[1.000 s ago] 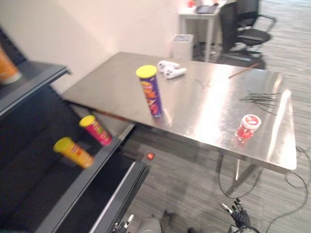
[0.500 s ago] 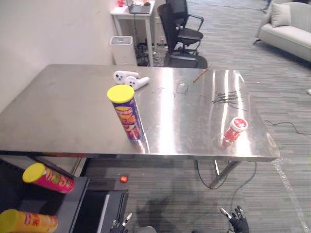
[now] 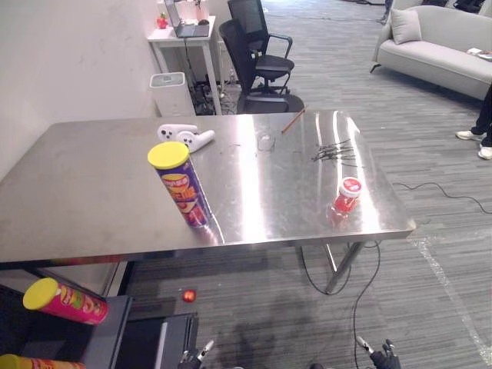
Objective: Put the gum and the chips on the shelf.
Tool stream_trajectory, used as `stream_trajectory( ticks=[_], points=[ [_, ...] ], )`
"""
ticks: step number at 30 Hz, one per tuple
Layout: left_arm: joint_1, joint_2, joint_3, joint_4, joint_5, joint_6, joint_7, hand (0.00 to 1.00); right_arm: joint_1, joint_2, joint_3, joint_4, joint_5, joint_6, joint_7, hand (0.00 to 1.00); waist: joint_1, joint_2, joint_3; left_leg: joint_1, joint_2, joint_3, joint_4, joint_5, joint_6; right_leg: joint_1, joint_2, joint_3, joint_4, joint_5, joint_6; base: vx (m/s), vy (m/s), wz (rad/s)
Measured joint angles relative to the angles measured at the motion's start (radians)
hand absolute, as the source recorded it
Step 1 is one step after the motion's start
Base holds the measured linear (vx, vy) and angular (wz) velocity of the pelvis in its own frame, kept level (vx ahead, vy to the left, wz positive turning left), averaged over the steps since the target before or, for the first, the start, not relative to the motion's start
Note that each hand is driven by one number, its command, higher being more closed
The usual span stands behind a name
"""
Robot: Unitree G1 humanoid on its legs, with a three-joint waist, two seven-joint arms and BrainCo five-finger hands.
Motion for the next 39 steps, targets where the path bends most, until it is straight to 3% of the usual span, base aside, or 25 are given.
stream_trajectory(
  ticks=[6, 12, 16, 20, 23, 29, 33, 35, 37, 39],
  points=[
    [0.001, 0.021, -0.001, 0.0, 0.0, 0.012, 0.003, 0.0, 0.008, 0.006, -0.025, 0.0, 0.021, -0.001, -0.082, 0.0, 0.002, -0.014, -0.002, 0.011, -0.039, -0.003, -0.016, 0.0, 0.021, 0.022, -0.025, 0.001, -0.043, 0.029, 0.019, 0.06, 0.078, -0.01],
    [0.006, 0.039, 0.011, -0.014, 0.003, 0.038, 0.011, 0.0, 0.007, -0.003, -0.22, -0.062, 0.043, -0.01, -0.14, 0.0, 0.008, -0.034, -0.004, 0.026, -0.059, -0.017, -0.03, -0.003, 0.025, 0.038, -0.041, -0.003, -0.054, 0.031, 0.019, 0.04, 0.051, 0.0],
    [0.034, 0.039, 0.023, -0.042, 0.032, 0.039, -0.003, 0.0, 0.005, -0.051, -0.379, -0.151, 0.147, -0.012, -0.135, 0.0, 0.008, -0.034, -0.007, 0.039, -0.063, -0.018, -0.046, -0.001, 0.027, 0.04, -0.048, -0.004, -0.05, 0.031, 0.02, 0.0, 0.017, 0.0],
    [0.067, 0.031, 0.041, -0.06, 0.033, 0.039, -0.007, 0.0, -0.028, -0.154, -0.564, -0.283, 0.293, -0.002, -0.117, 0.0, 0.008, -0.036, -0.016, 0.056, -0.067, 0.0, -0.068, 0.003, 0.033, 0.034, -0.054, 0.007, -0.044, 0.03, 0.02, -0.02, 0.025, -0.11],
    [0.075, 0.031, 0.04, -0.06, 0.033, 0.043, -0.007, 0.0, -0.048, -0.208, -0.619, -0.382, 0.314, -0.001, -0.123, 0.0, 0.004, -0.037, -0.028, 0.066, -0.071, 0.003, -0.086, 0.01, 0.042, 0.034, -0.056, 0.008, -0.043, 0.03, 0.02, -0.01, 0.015, -0.04],
    [0.074, 0.052, -0.016, -0.106, 0.042, 0.085, -0.006, 0.0, -0.137, -0.258, -0.519, -0.712, 0.293, 0.013, -0.208, 0.0, 0.001, -0.036, -0.035, 0.057, -0.072, 0.003, -0.088, 0.011, 0.044, 0.024, -0.057, 0.008, -0.044, 0.032, 0.024, 0.0, 0.0, 0.0],
    [0.074, 0.06, -0.034, -0.119, 0.041, 0.117, 0.003, 0.0, -0.205, -0.277, -0.396, -0.797, 0.156, 0.076, -0.225, 0.0, -0.002, -0.036, -0.045, 0.022, -0.076, -0.002, -0.079, 0.012, 0.045, -0.004, -0.057, 0.008, -0.047, 0.037, 0.03, 0.02, 0.001, 0.02],
    [0.074, 0.061, -0.037, -0.119, 0.042, 0.123, 0.013, 0.0, -0.203, -0.277, -0.304, -0.88, 0.066, 0.113, -0.191, 0.0, -0.005, -0.034, -0.045, 0.009, -0.079, -0.009, -0.073, 0.012, 0.045, -0.013, -0.057, 0.006, -0.05, 0.038, 0.032, 0.03, 0.002, 0.04],
    [0.073, 0.065, -0.039, -0.127, 0.066, 0.123, 0.022, 0.0, -0.196, -0.281, -0.191, -0.994, -0.074, 0.16, -0.091, 0.0, -0.006, -0.036, -0.043, -0.015, -0.076, -0.028, -0.054, 0.011, 0.045, -0.024, -0.055, 0.003, -0.053, 0.045, 0.035, 0.01, -0.011, 0.02],
    [0.074, 0.065, -0.039, -0.133, 0.073, 0.12, 0.023, 0.0, -0.2, -0.29, -0.148, -1.014, -0.121, 0.174, -0.003, 0.0, -0.003, -0.037, -0.042, -0.025, -0.073, -0.035, -0.038, 0.001, 0.049, -0.02, -0.054, -0.006, -0.058, 0.049, 0.036, 0.0, -0.024, 0.09]
  ],
)
